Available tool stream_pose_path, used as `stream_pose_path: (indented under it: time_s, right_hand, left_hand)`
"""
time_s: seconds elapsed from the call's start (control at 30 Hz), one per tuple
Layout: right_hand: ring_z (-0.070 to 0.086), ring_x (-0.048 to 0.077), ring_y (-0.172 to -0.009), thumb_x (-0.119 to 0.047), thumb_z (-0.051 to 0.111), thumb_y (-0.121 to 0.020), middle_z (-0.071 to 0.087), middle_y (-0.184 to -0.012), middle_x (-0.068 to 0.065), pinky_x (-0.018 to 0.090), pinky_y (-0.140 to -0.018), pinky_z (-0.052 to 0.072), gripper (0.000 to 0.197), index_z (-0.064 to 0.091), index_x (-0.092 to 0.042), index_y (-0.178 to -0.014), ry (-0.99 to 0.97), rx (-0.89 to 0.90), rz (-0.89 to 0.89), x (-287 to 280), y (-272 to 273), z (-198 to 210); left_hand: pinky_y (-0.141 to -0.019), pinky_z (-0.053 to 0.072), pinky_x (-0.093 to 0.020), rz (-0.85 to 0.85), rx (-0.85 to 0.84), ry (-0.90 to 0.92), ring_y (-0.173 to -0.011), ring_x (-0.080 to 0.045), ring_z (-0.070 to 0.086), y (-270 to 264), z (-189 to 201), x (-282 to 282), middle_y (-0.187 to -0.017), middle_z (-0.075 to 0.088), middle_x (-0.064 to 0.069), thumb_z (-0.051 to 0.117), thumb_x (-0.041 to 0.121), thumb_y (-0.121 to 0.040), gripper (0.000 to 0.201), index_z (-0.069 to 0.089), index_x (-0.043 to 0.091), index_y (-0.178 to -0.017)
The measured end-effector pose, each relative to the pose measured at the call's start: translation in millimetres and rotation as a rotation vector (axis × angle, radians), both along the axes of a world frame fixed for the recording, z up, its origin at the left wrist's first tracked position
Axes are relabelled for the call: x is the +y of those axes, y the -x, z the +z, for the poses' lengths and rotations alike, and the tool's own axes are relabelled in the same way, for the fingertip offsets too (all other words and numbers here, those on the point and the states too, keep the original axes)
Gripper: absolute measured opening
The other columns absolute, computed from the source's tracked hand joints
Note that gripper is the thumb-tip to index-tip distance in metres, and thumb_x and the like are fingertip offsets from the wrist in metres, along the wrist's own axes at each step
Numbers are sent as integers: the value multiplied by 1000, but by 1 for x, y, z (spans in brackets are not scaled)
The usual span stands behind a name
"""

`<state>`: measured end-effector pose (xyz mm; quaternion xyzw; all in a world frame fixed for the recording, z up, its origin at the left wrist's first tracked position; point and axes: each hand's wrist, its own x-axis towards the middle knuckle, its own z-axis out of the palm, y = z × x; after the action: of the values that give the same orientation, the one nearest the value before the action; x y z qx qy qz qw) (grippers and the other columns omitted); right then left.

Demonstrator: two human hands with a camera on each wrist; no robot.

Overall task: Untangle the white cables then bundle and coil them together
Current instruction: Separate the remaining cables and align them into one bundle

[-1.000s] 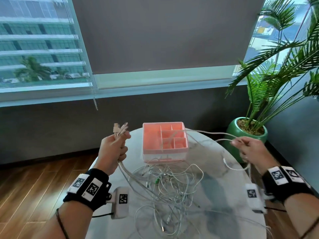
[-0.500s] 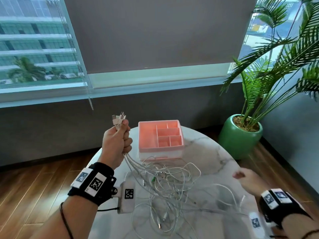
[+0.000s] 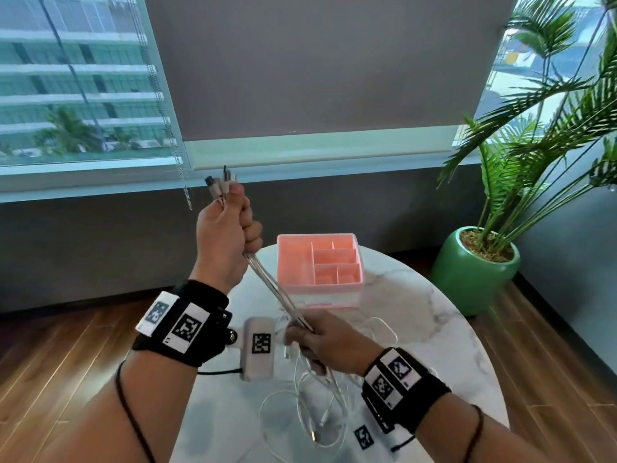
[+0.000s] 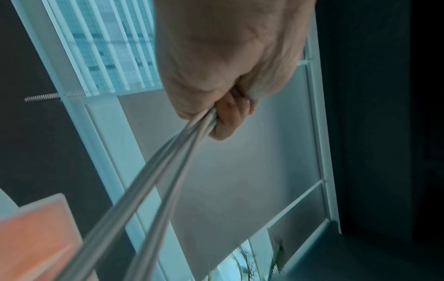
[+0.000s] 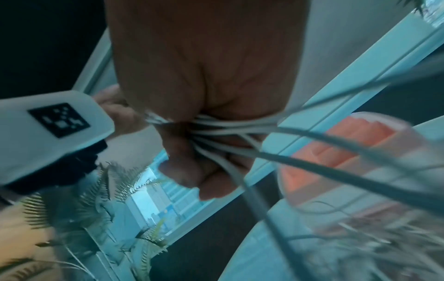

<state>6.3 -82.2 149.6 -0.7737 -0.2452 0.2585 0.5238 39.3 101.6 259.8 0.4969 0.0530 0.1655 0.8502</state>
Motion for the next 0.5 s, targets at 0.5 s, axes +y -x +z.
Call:
stream_pose_path:
  time_s: [0.5]
  right_hand:
    - [29, 6, -40, -61, 57, -87, 33, -46, -8, 20, -44, 23, 52, 41, -18, -63, 649, -84, -344, -249, -35, -67]
  left_hand:
    - [-38, 15, -15, 164, 169, 98, -38, -6, 19, -11, -84, 59, -49, 26, 8, 48, 37, -105, 40, 44, 21, -69]
